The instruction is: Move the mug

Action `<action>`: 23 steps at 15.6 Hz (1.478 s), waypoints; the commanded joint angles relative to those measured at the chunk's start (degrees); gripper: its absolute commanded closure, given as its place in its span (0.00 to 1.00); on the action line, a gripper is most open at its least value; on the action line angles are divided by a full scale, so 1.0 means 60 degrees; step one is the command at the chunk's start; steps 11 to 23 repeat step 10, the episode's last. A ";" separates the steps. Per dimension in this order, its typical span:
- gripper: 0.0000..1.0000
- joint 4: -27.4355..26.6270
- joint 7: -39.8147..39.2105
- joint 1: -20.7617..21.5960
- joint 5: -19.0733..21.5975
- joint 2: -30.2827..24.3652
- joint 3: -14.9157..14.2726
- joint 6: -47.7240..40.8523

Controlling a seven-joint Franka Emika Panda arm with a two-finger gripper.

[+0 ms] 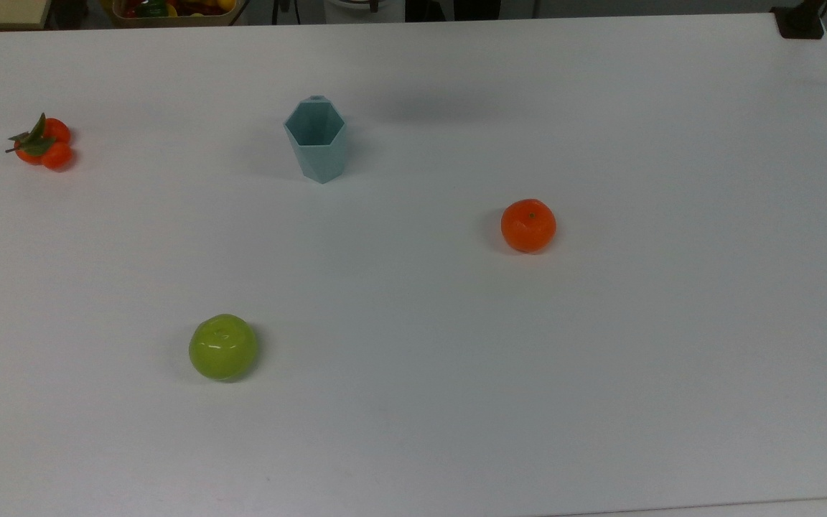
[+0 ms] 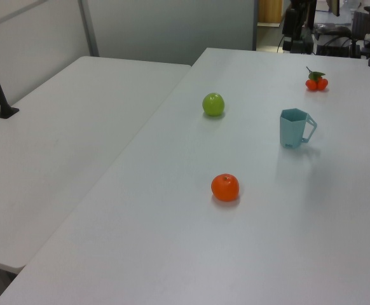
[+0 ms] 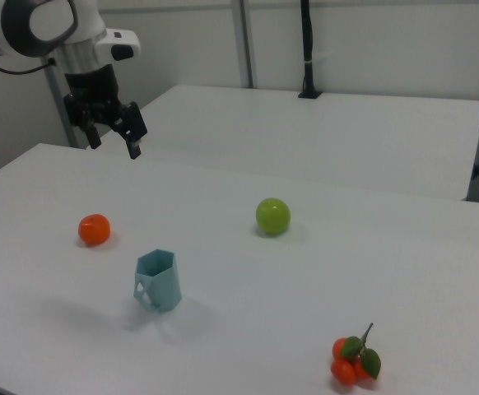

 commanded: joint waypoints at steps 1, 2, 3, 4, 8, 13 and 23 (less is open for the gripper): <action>0.00 0.0173 -0.1044 0.0164 0.0307 0.0023 -0.0402 0.0147; 0.00 0.0173 -0.1088 0.0164 0.0555 -0.0006 -0.0402 0.0147; 0.00 0.0173 -0.1132 0.0164 0.0702 0.0008 -0.0446 0.0132; 0.00 0.0173 -0.1147 0.0164 0.0733 0.0008 -0.0461 0.0161; 0.00 0.0173 -0.1088 0.0179 0.0719 0.0023 -0.0461 0.0176; 0.00 0.0158 -0.1059 0.0179 0.0719 0.0023 -0.0461 0.0161; 0.00 0.0158 -0.1059 0.0179 0.0719 0.0023 -0.0461 0.0161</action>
